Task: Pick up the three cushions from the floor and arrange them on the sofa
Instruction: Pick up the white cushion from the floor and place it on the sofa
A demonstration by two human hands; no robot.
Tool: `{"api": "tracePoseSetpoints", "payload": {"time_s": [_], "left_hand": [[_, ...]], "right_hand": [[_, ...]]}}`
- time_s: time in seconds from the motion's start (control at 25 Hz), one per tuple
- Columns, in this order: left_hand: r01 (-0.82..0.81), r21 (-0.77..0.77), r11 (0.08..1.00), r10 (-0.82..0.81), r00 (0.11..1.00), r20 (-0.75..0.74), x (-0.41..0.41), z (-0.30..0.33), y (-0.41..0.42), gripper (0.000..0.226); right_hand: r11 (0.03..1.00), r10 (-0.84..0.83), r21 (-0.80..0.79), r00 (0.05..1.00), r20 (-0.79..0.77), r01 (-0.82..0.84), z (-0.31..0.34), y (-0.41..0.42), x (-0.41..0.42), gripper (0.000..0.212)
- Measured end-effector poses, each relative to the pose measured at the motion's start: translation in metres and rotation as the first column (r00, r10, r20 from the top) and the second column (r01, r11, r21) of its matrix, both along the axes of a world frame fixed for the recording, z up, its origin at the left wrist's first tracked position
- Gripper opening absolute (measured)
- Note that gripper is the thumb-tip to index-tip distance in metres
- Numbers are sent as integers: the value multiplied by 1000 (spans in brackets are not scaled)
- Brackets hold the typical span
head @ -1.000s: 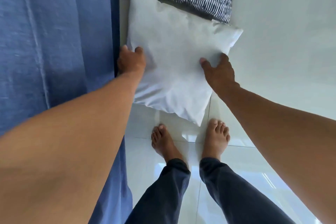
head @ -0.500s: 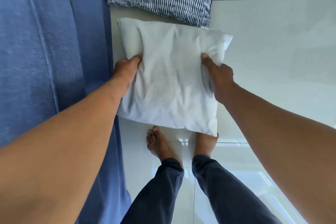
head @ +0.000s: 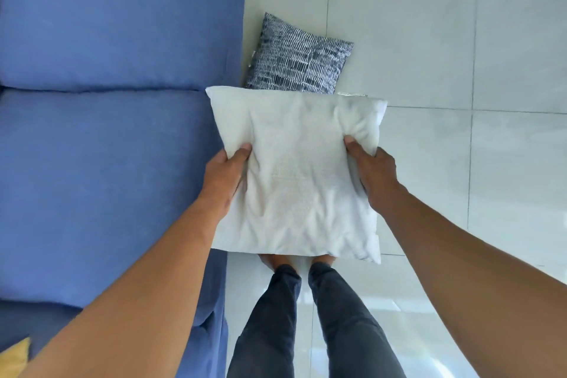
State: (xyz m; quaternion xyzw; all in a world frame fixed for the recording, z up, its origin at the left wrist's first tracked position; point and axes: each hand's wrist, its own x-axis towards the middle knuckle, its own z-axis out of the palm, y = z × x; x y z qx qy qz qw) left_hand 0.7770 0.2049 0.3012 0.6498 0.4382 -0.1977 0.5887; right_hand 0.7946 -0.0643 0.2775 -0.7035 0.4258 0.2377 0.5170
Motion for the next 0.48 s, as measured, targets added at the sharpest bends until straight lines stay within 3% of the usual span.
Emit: {"api": "tracePoseSetpoints", "payload": {"time_s": [0.24,0.48], "left_hand": [[-66,-7,998,67,995,70,-26,143,16,4],[-152,-60,987,158,978,137,-56,226,38,18]], "right_hand": [[997,2,75,996,95,-9,138,16,-15,71],[986,90,120,980,179,-113,224,35,-14,72]]}}
